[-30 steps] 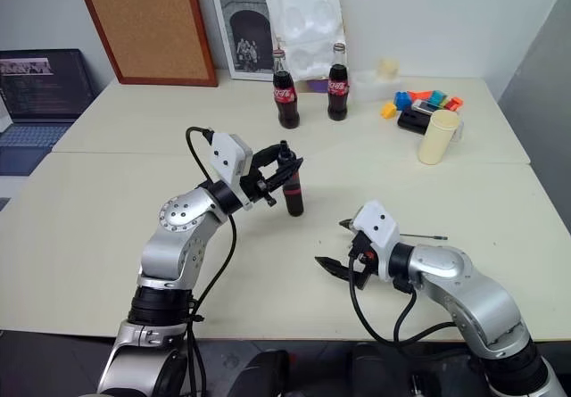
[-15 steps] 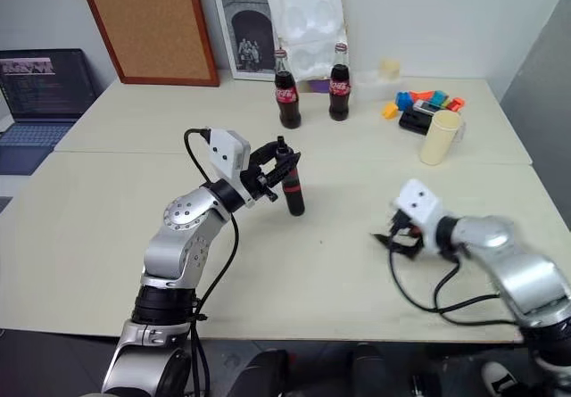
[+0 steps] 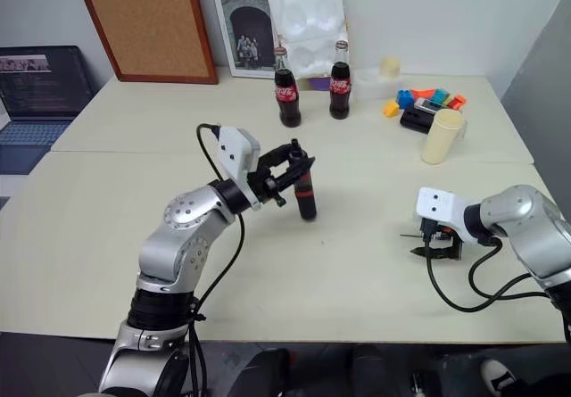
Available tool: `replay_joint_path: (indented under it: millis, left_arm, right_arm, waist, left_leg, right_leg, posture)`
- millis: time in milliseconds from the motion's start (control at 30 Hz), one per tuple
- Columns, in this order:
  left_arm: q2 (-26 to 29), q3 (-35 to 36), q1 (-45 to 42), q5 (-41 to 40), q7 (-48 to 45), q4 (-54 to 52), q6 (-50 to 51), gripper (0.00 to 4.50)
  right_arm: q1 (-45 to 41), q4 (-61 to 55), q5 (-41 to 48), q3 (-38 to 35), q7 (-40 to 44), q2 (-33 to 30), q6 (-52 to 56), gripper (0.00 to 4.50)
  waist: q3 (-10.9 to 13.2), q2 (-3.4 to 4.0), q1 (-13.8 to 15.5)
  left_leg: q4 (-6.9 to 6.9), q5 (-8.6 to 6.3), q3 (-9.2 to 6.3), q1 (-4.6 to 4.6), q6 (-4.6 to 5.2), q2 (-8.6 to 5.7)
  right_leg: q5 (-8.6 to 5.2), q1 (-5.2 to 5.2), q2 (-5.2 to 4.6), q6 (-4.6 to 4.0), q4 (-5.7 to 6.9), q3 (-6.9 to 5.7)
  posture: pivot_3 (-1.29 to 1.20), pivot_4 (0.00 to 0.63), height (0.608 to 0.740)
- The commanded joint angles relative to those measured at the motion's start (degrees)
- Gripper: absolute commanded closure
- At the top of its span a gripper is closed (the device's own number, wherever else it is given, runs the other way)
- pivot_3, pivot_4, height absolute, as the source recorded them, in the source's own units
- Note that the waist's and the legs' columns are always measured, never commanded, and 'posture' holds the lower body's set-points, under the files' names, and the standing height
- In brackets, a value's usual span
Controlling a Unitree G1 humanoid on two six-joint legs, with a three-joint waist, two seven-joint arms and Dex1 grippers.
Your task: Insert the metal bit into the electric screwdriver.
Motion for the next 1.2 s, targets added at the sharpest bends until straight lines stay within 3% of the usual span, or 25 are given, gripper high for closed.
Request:
replay_joint_path:
  millis: [33, 333, 433, 667, 967, 1200]
  left_arm:
    - [-0.34, -0.18, 1.29, -1.36, -0.34, -4.50, -1.95, 2.81]
    - [-0.11, -0.41, 3.83, -0.78, 0.67, -6.03, -2.66, 2.81]
    - [-0.01, -0.53, 4.05, -0.77, 1.21, -6.59, -2.53, 2.81]
    - [-0.04, -0.80, 3.99, -0.59, 1.82, -6.66, -2.70, 2.81]
    - [-0.32, -1.29, 3.96, -0.69, 2.36, -6.44, -3.05, 2.81]
    - [-0.38, -1.64, 3.95, -0.71, 2.25, -6.16, -3.34, 2.81]
  right_arm:
    - [-4.57, 6.54, -5.45, 3.16, 5.09, 1.17, -6.18, 0.00]
    - [-9.86, 21.07, -12.73, 6.25, 10.36, 5.51, -16.20, 0.00]
    - [-11.43, 25.31, -15.07, 6.82, 10.59, 6.72, -19.77, 0.52]
    - [-13.65, 29.10, -18.60, 7.41, 12.07, 8.28, -24.20, 2.22]
    - [-13.61, 30.37, -21.60, 6.90, 12.49, 8.82, -27.28, 4.29]
    - [-12.37, 27.53, -20.33, 4.87, 13.33, 9.05, -26.46, 4.42]
  waist:
    - [0.00, 0.01, 0.00]
    - [0.00, 0.01, 0.17]
    - [0.00, 0.01, 0.17]
    - [0.00, 0.01, 0.15]
    - [0.00, 0.01, 0.12]
    - [0.00, 0.01, 0.15]
  left_leg:
    - [0.00, 0.00, -0.02, 0.00, 0.00, 0.02]
    - [0.00, 0.01, 0.00, 0.01, -0.01, 0.00]
    - [0.04, 0.01, 0.01, 0.09, -0.02, 0.00]
    - [0.12, 0.02, -0.03, 0.63, -0.04, -0.01]
    - [0.29, 0.02, -0.04, 0.60, -0.04, -0.01]
    - [0.41, 0.02, -0.05, 0.56, -0.04, -0.01]
  right_leg:
    - [0.00, 0.00, 0.01, 0.00, 0.01, -0.02]
    - [0.02, 0.01, 0.00, -0.03, 0.00, 0.02]
    - [0.07, 0.09, 0.00, -0.06, 0.00, 0.02]
    - [0.13, 0.83, -0.01, -0.08, -0.11, 0.00]
    - [0.22, 0.86, -0.01, -0.04, -0.12, 0.01]
    - [0.24, 0.88, -0.01, -0.07, -0.12, 0.00]
  posture:
    - [0.00, 0.150, 0.740]
    - [0.00, 0.150, 0.740]
    - [0.00, 0.150, 0.740]
    - [0.00, 0.150, 0.740]
    - [0.00, 0.150, 0.740]
    - [0.00, 0.150, 0.740]
